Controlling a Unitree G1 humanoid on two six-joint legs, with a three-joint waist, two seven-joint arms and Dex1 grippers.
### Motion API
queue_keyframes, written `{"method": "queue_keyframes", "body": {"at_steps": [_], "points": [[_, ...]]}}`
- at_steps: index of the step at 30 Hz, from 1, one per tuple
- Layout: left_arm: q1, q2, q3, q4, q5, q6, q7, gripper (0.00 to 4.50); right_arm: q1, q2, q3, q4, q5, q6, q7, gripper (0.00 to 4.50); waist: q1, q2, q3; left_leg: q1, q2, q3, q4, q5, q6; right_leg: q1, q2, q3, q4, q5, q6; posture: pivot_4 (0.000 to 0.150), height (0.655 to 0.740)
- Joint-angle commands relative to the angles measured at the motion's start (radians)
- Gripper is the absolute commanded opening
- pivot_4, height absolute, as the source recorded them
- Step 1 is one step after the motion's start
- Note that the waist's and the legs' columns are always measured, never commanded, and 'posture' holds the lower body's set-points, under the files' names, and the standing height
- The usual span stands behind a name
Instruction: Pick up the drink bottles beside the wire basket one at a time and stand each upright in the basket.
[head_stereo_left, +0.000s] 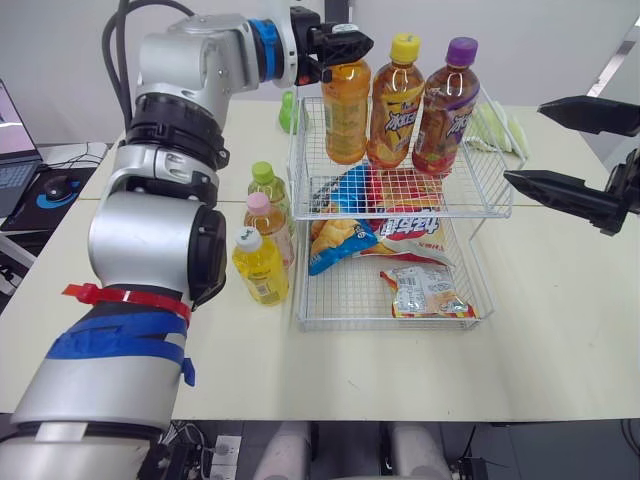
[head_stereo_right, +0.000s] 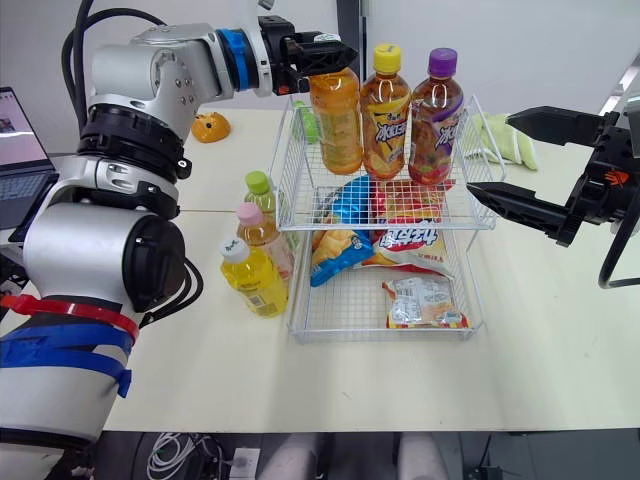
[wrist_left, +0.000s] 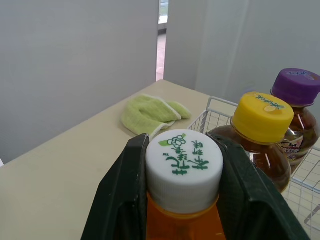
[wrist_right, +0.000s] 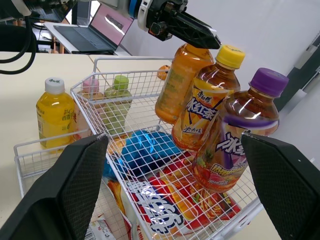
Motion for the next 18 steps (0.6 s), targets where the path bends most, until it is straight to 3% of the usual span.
{"method": "queue_keyframes", "body": {"at_steps": [1,9,18], "points": [[-0.034,0.003,0.029,-0.022,0.0,-0.045,-0.011,2.07,-0.006,-0.024,-0.028,-0.012,0.013,-0.015,-0.008,4.5,0.0,0.0,0.0,0.0,0.0,0.0,0.0,0.0,0.0,0.0,0.0,0.0,0.0,0.0,0.0,0.15,0.74],[-0.018,0.044,0.014,-0.124,-0.003,-0.014,-0.136,4.48,-0.008,-0.023,-0.02,-0.007,0.008,-0.023,-0.008,4.5,-0.001,0.0,0.0,0.0,0.0,0.0,0.0,0.0,0.0,0.0,0.0,0.0,0.0,0.0,0.0,0.15,0.74],[0.071,0.282,0.078,-0.432,-0.051,0.089,-0.218,4.48,-0.007,-0.022,-0.003,0.012,-0.023,-0.068,0.019,4.5,-0.01,0.001,0.0,0.001,0.001,-0.001,0.0,0.0,0.0,0.0,0.0,0.001,0.001,0.0,0.0,0.15,0.74]]}}
